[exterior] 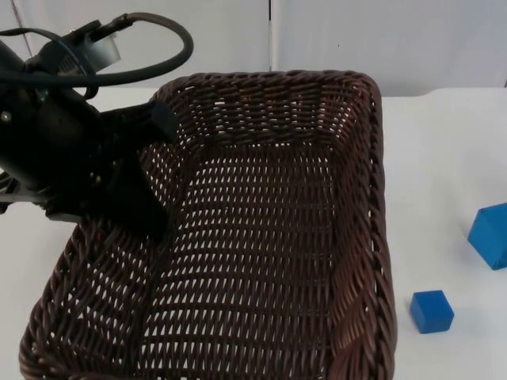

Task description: Pick up the basket with the left hand and place the largest block into the basket with the right hand.

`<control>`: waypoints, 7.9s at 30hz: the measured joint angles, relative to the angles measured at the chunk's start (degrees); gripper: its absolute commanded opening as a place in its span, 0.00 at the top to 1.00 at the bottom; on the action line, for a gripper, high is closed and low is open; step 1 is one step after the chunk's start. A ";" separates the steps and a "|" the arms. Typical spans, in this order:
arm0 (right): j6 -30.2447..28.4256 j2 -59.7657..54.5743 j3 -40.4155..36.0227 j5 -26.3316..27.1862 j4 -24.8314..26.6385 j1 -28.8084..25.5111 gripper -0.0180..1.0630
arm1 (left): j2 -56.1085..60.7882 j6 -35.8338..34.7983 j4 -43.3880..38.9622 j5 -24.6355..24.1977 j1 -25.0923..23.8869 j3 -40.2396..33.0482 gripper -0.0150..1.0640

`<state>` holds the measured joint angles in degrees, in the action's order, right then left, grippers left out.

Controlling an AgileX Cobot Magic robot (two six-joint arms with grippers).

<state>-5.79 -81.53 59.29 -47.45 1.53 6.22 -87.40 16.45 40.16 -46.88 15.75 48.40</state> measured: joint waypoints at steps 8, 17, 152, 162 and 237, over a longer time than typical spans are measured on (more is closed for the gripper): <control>-1.40 -7.70 0.09 2.84 0.37 0.00 0.01 | 0.00 0.00 0.00 0.00 0.00 0.00 0.99; -1.78 -16.29 0.09 10.26 0.24 4.51 0.01 | 0.00 0.00 0.00 0.00 0.00 0.00 0.99; -5.21 -11.36 17.13 8.57 6.01 38.73 0.98 | 0.00 0.00 -0.63 1.90 0.00 0.00 0.99; -5.68 -18.21 17.23 8.99 6.01 38.73 0.74 | 0.00 0.00 -0.63 2.11 0.00 0.00 0.99; -3.89 15.22 1.95 9.23 7.47 38.73 0.30 | -0.47 0.22 -2.82 14.45 0.00 -0.30 0.99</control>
<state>-9.68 -66.31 61.24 -38.22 9.00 44.95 -87.87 16.67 37.34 -32.43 15.75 48.10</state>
